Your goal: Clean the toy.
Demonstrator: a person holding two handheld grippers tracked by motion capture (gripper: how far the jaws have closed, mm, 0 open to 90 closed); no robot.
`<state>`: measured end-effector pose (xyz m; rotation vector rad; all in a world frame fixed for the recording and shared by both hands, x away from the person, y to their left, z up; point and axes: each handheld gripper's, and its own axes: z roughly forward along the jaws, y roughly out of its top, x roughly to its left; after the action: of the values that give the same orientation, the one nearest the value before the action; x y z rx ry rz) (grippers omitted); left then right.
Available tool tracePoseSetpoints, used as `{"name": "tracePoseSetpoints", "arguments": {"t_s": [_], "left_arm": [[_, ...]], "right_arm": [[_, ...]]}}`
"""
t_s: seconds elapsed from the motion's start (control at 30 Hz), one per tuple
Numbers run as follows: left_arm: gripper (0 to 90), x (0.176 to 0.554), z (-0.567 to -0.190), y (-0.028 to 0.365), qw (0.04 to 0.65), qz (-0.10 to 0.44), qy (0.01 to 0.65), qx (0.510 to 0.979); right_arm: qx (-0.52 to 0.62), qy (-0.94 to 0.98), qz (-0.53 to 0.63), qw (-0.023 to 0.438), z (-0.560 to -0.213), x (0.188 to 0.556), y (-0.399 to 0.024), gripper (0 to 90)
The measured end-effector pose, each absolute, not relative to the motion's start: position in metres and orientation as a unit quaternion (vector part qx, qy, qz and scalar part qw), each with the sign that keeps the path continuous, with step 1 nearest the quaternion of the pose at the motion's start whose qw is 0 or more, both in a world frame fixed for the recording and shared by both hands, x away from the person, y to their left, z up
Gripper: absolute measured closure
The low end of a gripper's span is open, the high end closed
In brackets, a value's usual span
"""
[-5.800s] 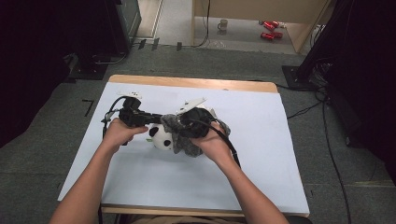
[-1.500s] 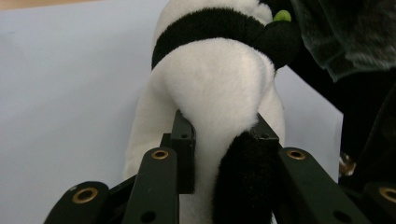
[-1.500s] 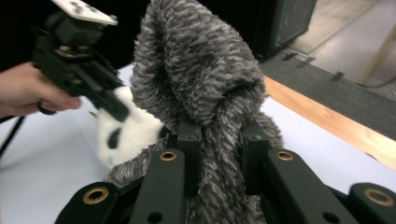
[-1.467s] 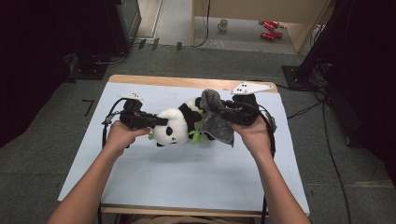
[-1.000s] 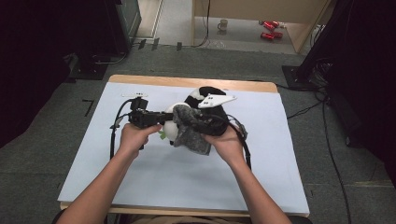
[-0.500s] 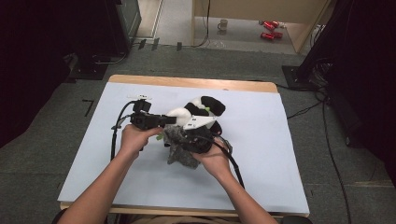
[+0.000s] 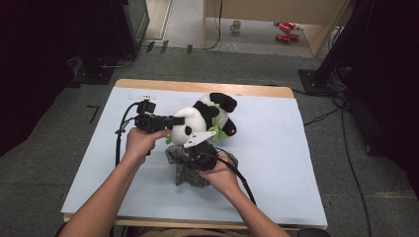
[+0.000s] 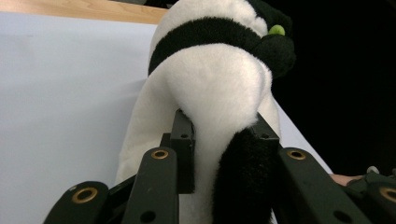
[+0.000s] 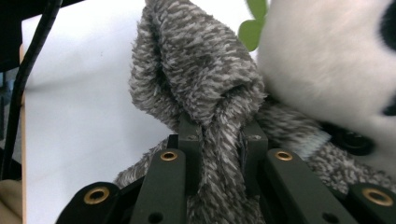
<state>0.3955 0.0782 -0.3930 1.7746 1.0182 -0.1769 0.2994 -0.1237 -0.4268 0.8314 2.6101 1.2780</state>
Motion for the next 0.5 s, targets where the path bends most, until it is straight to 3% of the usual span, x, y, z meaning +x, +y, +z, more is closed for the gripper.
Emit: {"name": "tracePoseSetpoints", "arguments": {"t_s": [0.27,0.5], "left_arm": [[70.1,0.396,-0.395,0.074,0.506,-0.083,0.431,0.743],[70.1,0.395,-0.391,0.074,0.511,-0.094,0.426,0.741]], "right_arm": [[0.252,0.839,0.473,0.089,-0.386,0.296,-0.12,77.1],[0.268,0.849,0.446,0.091,-0.411,0.306,-0.112,77.2]]}}
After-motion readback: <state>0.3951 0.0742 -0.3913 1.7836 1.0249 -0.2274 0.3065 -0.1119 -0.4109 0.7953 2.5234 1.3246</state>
